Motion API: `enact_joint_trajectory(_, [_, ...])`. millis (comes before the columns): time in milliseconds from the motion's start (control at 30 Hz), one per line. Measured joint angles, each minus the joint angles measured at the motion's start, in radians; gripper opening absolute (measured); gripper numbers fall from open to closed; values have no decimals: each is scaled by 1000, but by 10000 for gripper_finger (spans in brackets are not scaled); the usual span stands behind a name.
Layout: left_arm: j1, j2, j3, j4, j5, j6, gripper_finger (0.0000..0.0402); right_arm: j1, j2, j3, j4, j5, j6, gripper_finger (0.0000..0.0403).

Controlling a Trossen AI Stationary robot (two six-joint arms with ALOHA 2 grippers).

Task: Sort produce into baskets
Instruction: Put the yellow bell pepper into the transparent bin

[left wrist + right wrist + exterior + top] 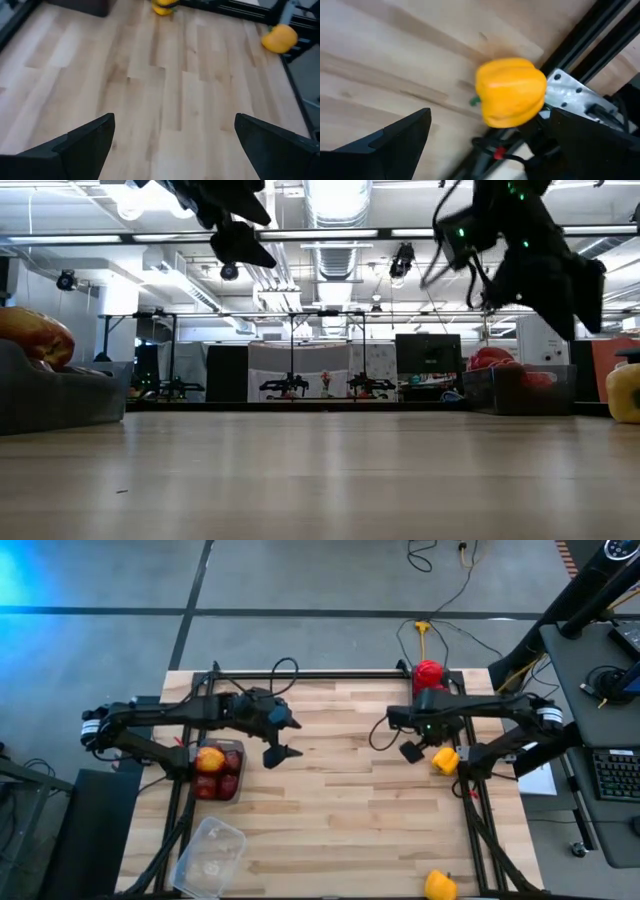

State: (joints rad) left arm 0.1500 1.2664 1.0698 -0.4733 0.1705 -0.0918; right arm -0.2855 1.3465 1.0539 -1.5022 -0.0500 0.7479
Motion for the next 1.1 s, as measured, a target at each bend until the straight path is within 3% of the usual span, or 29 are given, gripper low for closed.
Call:
enact_joint_trajectory(533, [-97, 30, -1, 2, -35, -118, 393, -117, 182, -228, 93, -79, -327, 400])
enact_joint_trajectory(733, [-232, 23, -23, -9, -197, -155, 393, -116, 258, -228, 131, -54, -351, 395])
enact_joint_trajectory(1100, [-435, -93, -155, 3, -445, -333, 393, -91, 273, -199, 141, -113, -300, 310])
